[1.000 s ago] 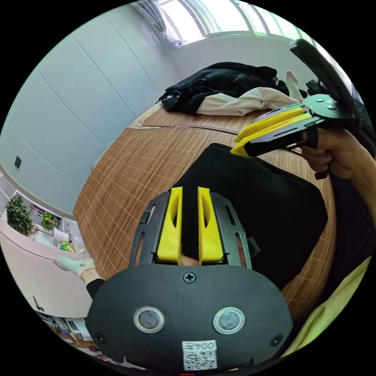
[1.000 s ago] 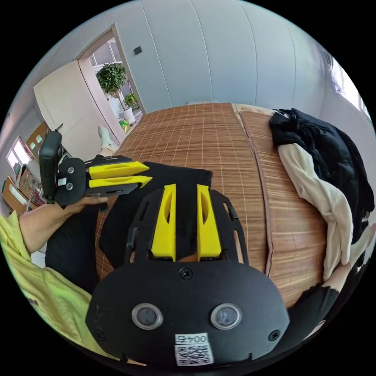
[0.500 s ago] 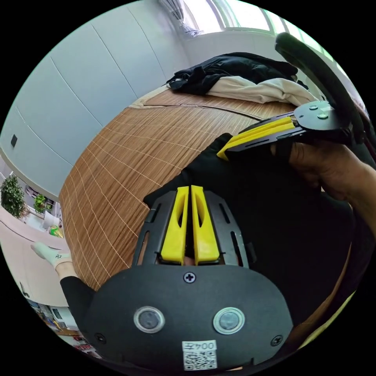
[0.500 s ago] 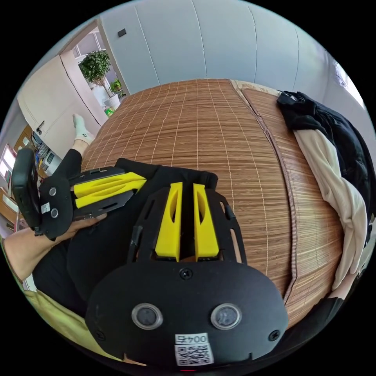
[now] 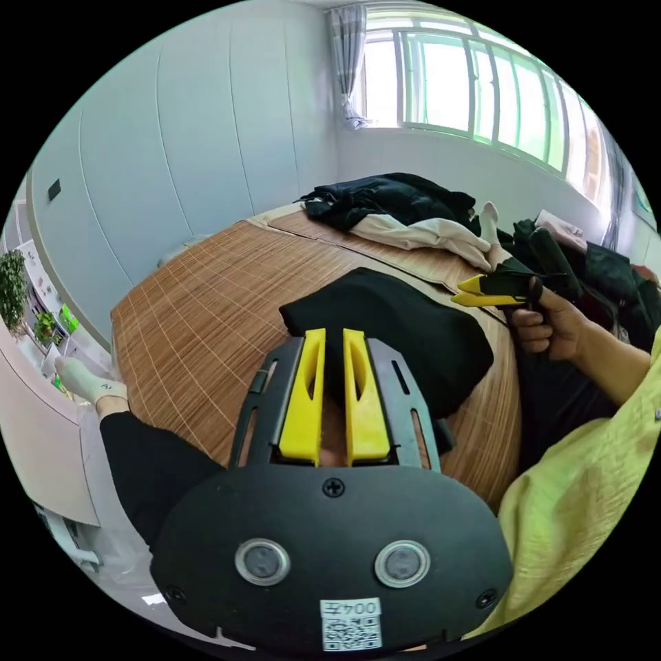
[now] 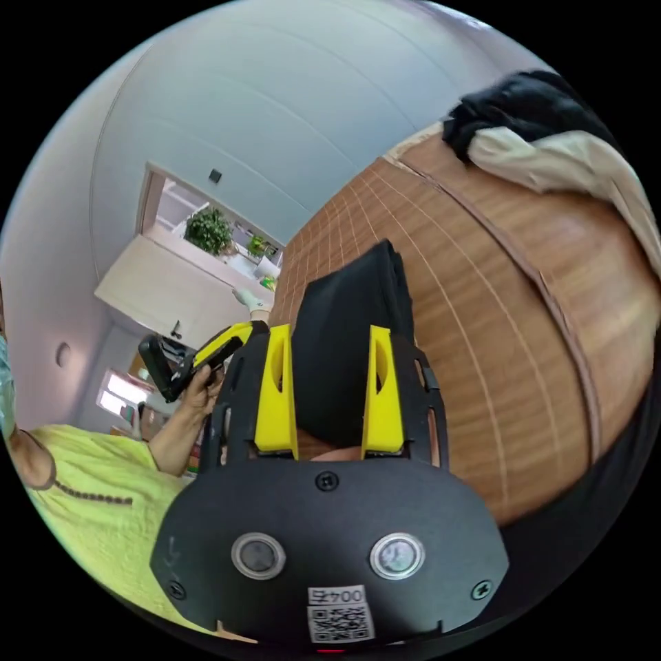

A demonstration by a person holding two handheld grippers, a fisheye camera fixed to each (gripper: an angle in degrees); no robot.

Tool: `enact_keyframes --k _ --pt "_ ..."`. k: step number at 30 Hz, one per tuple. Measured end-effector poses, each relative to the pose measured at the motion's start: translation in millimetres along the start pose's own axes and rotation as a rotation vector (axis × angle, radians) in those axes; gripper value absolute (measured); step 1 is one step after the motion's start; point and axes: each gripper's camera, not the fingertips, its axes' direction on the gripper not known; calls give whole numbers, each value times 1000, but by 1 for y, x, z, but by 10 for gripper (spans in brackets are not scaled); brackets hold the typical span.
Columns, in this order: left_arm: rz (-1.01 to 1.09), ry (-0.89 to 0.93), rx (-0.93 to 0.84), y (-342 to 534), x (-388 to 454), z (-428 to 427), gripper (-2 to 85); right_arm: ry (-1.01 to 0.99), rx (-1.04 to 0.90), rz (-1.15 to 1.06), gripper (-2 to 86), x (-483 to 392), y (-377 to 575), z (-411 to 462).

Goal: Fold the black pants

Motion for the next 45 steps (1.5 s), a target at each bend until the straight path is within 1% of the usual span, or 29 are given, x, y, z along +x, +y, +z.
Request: enact_keyframes --k 2,5,9,12,14,18,21,24,28,30,32,38,41,44,45 --pt "40 -35 -36 26 31 -12 51 -30 16 108 153 14 66 -10" --pt "100 -35 -96 53 79 -14 76 -34 32 229 159 27 127 -11" --pt "334 -233 -137 59 141 1 127 -46 -17 269 180 43 141 5" --pt "483 -304 -169 65 176 18 155 -96 -35 331 184 65 149 24" --pt "529 -314 -191 71 191 27 171 -125 2 382 184 80 159 32" --pt "629 -320 -199 81 215 39 191 -121 14 420 182 99 163 44" --pt "671 -339 -201 82 220 41 198 -172 39 498 184 114 174 46" --pt "650 -329 -207 83 211 42 201 -154 29 521 198 115 190 42" --pt "667 -340 -209 88 199 45 200 -181 6 559 214 143 195 63" --pt "664 -341 -210 88 190 43 200 -194 -13 584 208 157 195 78" --pt "650 -338 -212 89 178 40 199 -258 4 610 200 171 199 92" --pt "594 -298 -235 92 123 34 197 -366 85 650 173 205 208 118" --pt "525 -273 -248 89 83 27 194 -432 98 660 143 222 212 129" --pt "343 -197 -252 82 23 8 186 -471 125 740 120 227 212 129" --pt "232 -144 -243 79 -7 -4 181 -479 133 751 118 226 211 128"
